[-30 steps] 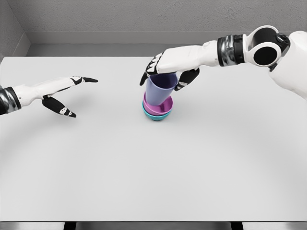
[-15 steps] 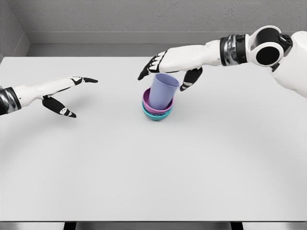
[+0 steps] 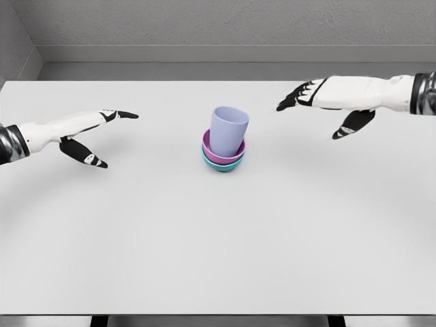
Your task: Stacking bowl and cup with both arms
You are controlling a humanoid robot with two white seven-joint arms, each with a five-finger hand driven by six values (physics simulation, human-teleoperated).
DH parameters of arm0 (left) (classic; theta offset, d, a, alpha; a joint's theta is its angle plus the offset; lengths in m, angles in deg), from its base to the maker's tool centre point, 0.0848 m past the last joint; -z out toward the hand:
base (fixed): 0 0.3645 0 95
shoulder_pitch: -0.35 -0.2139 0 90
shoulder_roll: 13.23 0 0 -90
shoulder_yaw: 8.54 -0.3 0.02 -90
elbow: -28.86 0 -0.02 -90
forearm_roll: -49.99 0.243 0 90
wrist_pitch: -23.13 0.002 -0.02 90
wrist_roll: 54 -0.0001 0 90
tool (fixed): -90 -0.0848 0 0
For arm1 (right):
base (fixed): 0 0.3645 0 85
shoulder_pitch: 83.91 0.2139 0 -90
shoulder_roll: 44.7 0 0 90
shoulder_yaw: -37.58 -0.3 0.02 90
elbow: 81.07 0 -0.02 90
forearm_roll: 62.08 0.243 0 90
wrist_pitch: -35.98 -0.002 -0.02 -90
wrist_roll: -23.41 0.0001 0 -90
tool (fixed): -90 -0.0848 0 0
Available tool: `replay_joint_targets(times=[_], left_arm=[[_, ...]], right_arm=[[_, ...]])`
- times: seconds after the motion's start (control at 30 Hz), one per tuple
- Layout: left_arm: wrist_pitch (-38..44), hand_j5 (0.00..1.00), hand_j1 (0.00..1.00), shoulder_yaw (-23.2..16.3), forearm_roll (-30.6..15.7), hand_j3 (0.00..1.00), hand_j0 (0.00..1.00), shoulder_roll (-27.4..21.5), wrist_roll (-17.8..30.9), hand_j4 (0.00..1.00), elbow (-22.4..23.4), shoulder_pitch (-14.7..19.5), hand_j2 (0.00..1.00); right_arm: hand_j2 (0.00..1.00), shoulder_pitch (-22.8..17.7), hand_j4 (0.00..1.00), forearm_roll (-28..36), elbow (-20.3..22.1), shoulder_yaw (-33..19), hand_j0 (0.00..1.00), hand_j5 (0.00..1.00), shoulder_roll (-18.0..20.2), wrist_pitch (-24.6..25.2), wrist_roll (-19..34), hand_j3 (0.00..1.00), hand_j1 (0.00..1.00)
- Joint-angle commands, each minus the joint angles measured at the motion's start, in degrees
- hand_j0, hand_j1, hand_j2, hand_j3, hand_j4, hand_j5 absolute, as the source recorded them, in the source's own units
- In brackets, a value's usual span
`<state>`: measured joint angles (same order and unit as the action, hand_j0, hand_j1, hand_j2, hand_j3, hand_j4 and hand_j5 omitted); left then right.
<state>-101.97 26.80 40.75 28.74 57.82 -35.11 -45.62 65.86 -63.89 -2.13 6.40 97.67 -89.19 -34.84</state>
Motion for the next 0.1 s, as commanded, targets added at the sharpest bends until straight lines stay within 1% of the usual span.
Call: replay_joint_targets(times=[0.0, 0.07], left_arm=[[0.1, 1.0, 1.0, 0.1, -0.4, 1.0, 1.0, 0.0, 0.0, 1.0, 0.0, 0.0, 1.0], [0.1, 1.0, 1.0, 0.1, -0.4, 1.0, 1.0, 0.0, 0.0, 1.0, 0.0, 0.0, 1.0]], right_arm=[[1.0, -0.1, 1.0, 0.4, 0.4, -1.2, 1.0, 1.0, 1.6, 0.2, -0.1, 1.0, 1.0], [1.0, -1.5, 1.0, 0.4, 0.4, -2.8, 1.0, 1.0, 2.8, 0.2, -0.1, 1.0, 1.0]])
